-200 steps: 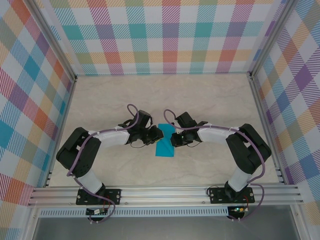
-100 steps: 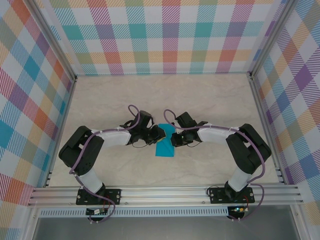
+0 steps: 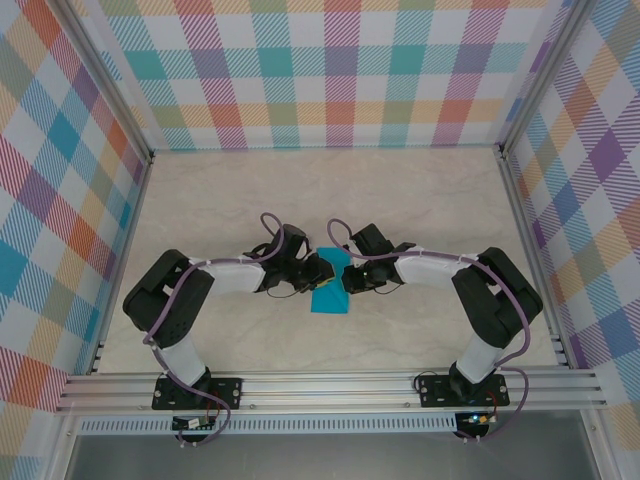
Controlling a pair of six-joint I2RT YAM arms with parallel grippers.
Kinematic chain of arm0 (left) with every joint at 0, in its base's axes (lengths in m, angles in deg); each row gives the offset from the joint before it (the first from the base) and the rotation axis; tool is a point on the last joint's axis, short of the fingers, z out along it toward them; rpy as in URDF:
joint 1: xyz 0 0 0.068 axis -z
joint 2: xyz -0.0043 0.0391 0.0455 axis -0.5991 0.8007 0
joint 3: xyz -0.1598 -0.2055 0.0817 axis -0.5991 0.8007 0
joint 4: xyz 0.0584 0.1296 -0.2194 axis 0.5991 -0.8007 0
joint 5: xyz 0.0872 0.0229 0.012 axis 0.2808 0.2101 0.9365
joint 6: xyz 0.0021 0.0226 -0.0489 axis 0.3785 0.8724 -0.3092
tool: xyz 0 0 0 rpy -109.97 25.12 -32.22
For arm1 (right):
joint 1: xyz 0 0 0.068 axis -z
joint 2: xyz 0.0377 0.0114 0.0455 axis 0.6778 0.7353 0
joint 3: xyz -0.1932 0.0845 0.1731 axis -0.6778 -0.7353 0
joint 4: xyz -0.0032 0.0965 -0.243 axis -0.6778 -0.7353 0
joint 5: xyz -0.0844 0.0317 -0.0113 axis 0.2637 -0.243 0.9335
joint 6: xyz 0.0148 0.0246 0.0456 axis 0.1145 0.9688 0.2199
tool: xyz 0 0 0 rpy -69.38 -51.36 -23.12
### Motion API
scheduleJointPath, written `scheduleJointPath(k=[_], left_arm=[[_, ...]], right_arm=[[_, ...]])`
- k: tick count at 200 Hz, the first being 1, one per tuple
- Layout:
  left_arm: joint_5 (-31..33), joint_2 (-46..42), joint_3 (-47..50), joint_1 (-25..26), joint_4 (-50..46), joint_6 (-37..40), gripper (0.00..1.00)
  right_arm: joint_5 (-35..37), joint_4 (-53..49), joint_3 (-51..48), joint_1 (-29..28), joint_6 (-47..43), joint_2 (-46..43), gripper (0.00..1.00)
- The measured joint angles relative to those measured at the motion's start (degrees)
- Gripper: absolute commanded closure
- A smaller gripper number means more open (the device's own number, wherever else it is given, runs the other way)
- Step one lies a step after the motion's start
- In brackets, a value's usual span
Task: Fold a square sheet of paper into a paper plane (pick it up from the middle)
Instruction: Fold the triangle a second time at the center of the table.
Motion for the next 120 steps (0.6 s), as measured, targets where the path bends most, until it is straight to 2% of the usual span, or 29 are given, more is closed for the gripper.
scheduleJointPath(k=[120], left_arm=[[0.31, 3.82, 0.46, 0.09, 1.81, 0.02, 0.81]], right_arm=[[0.0, 0.0, 0.0, 0.0, 0.02, 0.0, 0.86]])
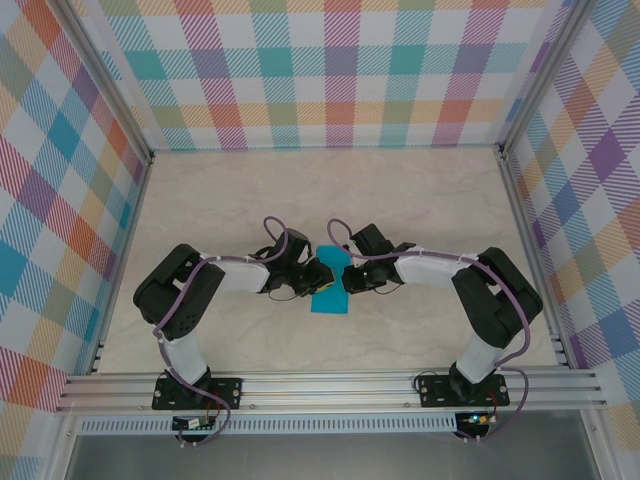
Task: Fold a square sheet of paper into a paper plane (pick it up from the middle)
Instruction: Fold the triangle a second time at the center of the table.
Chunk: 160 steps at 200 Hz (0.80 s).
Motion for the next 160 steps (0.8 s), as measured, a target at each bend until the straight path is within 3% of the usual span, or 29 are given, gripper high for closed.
scheduleJointPath(k=[56, 104, 118, 132, 160], left_arm=[[0.22, 0.31, 0.5, 0.02, 0.96, 0.0, 0.82], [0.39, 0.31, 1.03, 0.04, 1.88, 0.0, 0.82], [0.42, 0.31, 1.14, 0.04, 2.08, 0.0, 0.82], [0.42, 0.31, 1.16, 0.04, 2.08, 0.0, 0.82], [0.42, 0.31, 1.16, 0.04, 2.1, 0.0, 0.82]], right_arm=[[0.0, 0.0, 0.0, 0.0, 0.2, 0.0, 0.81], [-0.07, -1.7, -0.39, 0.7, 2.71, -5.92, 0.63], [-0.83, -1.46, -0.98, 0.92, 4.09, -10.36, 0.65], [-3.06, -0.74, -2.05, 1.07, 6.05, -13.75, 0.72], [-10.16, 3.3, -5.73, 1.09, 11.67, -14.73, 0.82]])
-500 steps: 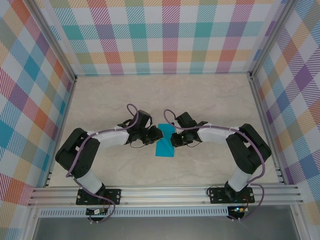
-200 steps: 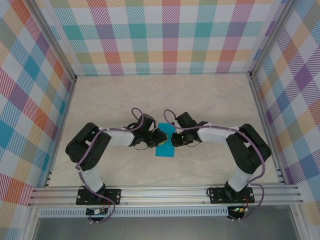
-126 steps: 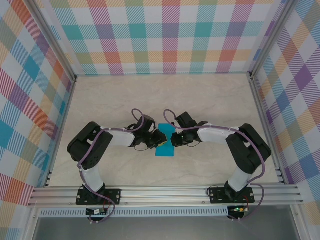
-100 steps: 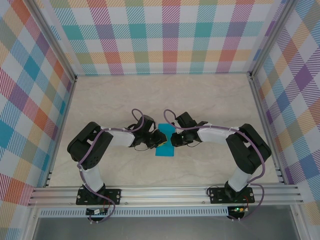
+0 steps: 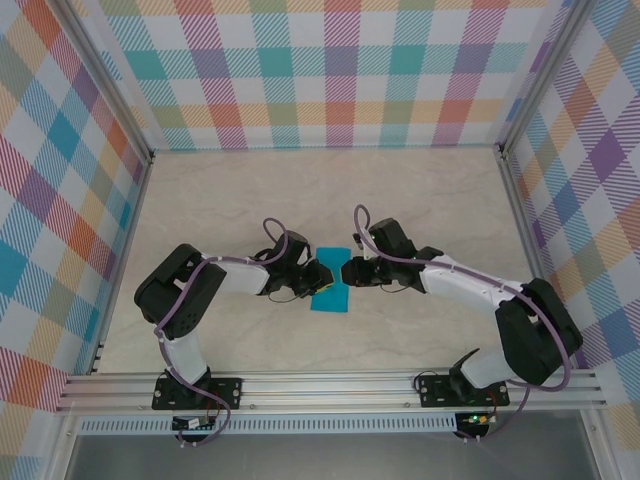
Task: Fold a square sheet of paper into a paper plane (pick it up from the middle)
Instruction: Fold the triangle a second time at the center of the table.
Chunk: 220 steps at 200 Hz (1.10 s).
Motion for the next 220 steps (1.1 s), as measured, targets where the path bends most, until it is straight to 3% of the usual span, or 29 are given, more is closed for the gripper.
scheduleJointPath(k=[70, 220], left_arm=[[0.02, 0.0, 0.0, 0.0, -0.02, 0.0, 0.82], [0.02, 0.0, -0.02, 0.0, -0.02, 0.0, 0.82]], right_arm=[[-7.74, 2.73, -3.21, -0.92, 7.93, 4.26, 0.84], [-6.75, 2.01, 1.99, -2.16, 9.57, 13.88, 0.83]])
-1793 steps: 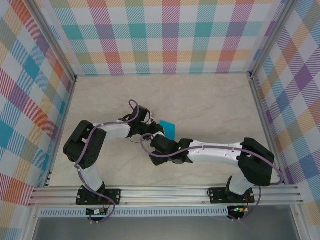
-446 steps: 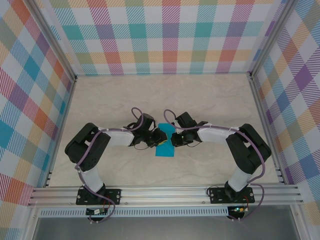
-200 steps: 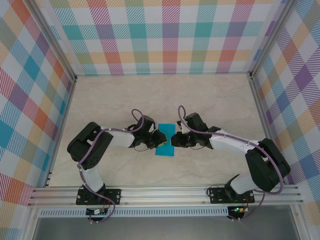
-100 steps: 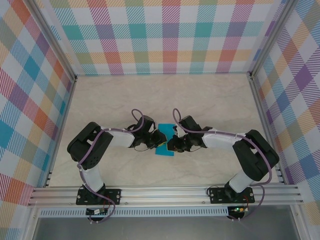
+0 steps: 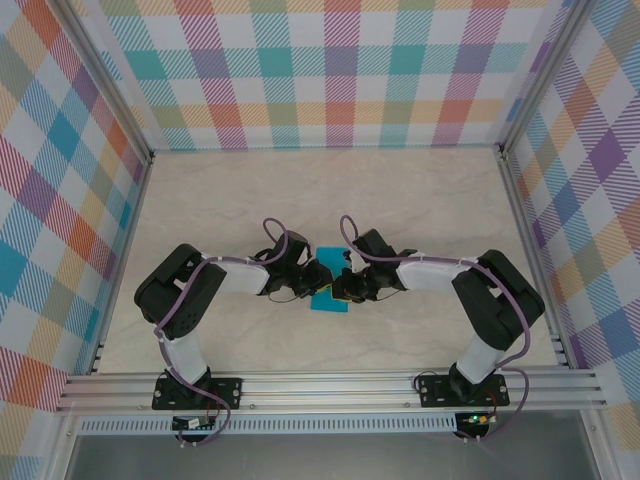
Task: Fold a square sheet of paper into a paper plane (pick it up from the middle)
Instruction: Fold the triangle a second time at the center of the table.
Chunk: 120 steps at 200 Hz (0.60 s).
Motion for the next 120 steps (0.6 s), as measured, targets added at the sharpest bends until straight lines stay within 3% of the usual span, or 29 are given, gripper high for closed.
scheduleJointPath(k=[120], left_arm=[[0.02, 0.0, 0.17, 0.02, 0.22, 0.0, 0.83]], right_arm=[[3.39, -3.17, -0.22, -0.07, -1.73, 0.94, 0.82]])
